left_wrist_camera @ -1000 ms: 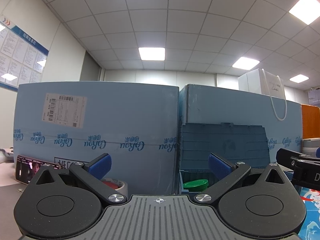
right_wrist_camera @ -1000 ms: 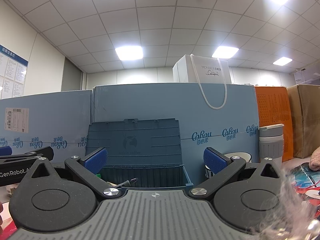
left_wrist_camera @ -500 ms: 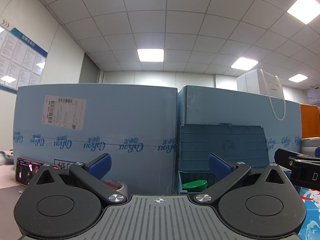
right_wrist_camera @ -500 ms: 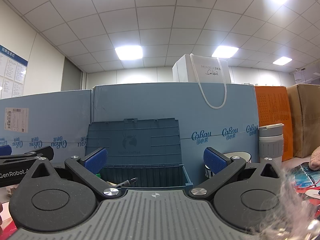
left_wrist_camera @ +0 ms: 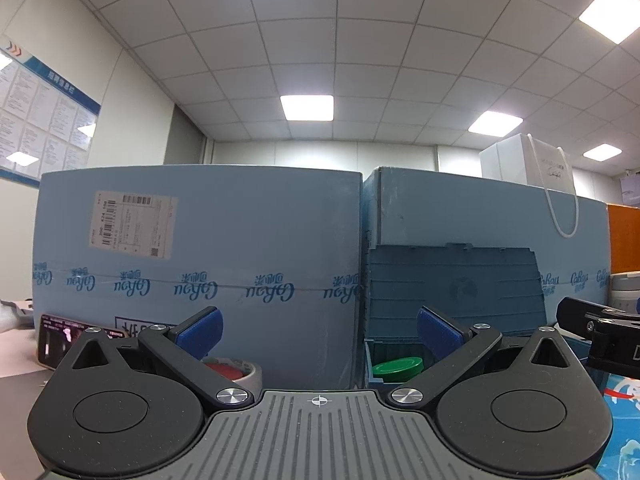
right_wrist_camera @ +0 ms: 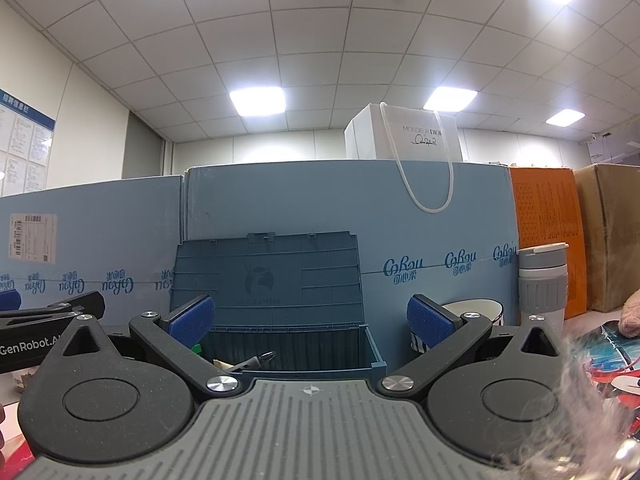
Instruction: Organize rigid objects
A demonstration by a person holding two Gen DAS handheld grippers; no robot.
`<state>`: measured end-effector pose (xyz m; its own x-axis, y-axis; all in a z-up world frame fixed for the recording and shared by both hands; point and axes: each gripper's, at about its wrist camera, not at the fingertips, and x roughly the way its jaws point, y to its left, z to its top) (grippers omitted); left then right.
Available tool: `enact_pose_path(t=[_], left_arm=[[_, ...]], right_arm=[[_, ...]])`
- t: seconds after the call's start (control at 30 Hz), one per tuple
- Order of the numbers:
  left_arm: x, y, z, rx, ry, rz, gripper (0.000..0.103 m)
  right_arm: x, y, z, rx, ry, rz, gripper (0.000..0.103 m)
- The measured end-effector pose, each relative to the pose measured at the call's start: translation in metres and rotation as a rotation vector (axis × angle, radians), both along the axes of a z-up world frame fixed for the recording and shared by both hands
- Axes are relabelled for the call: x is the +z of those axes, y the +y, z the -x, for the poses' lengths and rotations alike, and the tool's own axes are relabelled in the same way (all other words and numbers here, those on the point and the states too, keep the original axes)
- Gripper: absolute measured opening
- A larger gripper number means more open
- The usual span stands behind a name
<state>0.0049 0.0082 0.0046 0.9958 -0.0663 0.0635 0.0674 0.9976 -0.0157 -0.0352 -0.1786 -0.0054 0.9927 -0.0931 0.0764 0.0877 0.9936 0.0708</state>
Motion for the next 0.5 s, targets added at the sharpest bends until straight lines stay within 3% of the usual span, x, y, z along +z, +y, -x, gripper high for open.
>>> enact_pose_path(t=[0.5], left_arm=[[-0.0002, -0.0006, 0.0002, 0.017, -0.001, -0.007, 0.103]], right_arm=[[0.0004, -0.0011, -0.0008, -0.002, 0.004, -0.004, 0.103]])
